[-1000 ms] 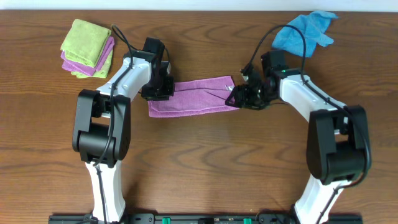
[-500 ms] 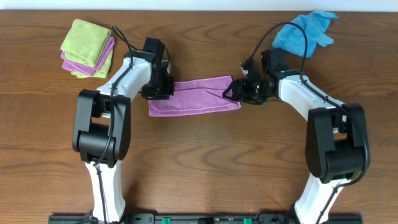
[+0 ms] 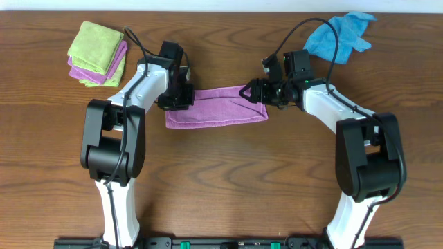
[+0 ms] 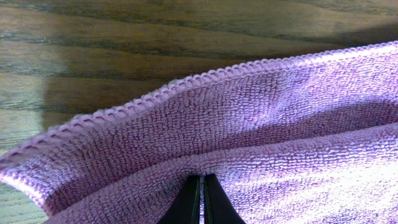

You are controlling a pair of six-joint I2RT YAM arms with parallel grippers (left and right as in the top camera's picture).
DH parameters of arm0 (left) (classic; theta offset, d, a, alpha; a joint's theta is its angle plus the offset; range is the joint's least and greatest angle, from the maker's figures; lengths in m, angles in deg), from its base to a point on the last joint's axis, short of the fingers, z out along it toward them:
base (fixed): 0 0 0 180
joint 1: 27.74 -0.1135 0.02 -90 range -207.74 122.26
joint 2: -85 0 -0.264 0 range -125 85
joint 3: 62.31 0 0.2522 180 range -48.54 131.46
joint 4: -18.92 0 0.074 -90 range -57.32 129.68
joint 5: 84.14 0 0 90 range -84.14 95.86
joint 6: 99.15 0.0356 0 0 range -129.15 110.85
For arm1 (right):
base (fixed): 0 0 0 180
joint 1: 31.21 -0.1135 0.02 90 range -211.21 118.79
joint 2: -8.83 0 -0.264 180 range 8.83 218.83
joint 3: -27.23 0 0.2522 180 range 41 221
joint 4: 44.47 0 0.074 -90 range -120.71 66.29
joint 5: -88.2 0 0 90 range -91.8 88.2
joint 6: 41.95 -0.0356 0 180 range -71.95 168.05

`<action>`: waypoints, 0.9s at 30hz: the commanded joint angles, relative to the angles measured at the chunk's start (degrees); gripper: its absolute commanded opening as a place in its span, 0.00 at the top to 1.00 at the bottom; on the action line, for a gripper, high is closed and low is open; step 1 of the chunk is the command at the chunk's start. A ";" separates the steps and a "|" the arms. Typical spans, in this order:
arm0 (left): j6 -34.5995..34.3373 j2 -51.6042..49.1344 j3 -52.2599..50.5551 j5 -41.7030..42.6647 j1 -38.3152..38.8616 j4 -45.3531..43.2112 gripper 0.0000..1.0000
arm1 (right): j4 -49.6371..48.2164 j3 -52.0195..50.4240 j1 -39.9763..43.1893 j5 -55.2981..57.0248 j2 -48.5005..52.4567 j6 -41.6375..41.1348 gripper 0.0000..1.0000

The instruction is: Fold the cloth

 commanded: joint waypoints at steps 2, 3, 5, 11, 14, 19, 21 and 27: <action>-0.44 -2.12 -0.57 -2.12 0.07 -0.31 0.94 | -0.74 -0.11 -0.20 -0.90 0.94 -1.03 0.41; -0.44 -2.12 -0.57 -2.12 0.07 -0.31 0.94 | -0.37 -0.11 -0.09 -1.79 0.87 -0.92 0.44; -0.42 -2.12 -0.57 -2.12 0.07 -0.28 0.94 | 2.10 -0.11 0.31 -1.90 0.68 -0.48 0.49; -0.22 -2.12 -0.57 -2.12 0.07 -0.26 0.94 | 12.13 -0.11 3.76 -2.43 -1.38 4.48 0.44; -0.24 -2.12 -0.57 -2.12 0.07 -0.26 0.94 | 15.56 -0.11 6.45 -2.58 -2.91 7.45 0.42; -0.24 -2.12 -0.57 -2.34 0.07 -0.35 0.94 | 16.24 -1.05 7.54 -5.60 -2.78 9.35 0.38; -0.26 -2.12 -0.57 -2.34 0.07 -0.31 0.95 | 15.65 -1.53 6.82 -5.84 -2.78 9.33 0.38; -0.26 -2.12 -0.57 -2.34 0.07 -0.35 0.94 | 15.69 -1.64 5.81 -6.14 -2.49 9.33 0.36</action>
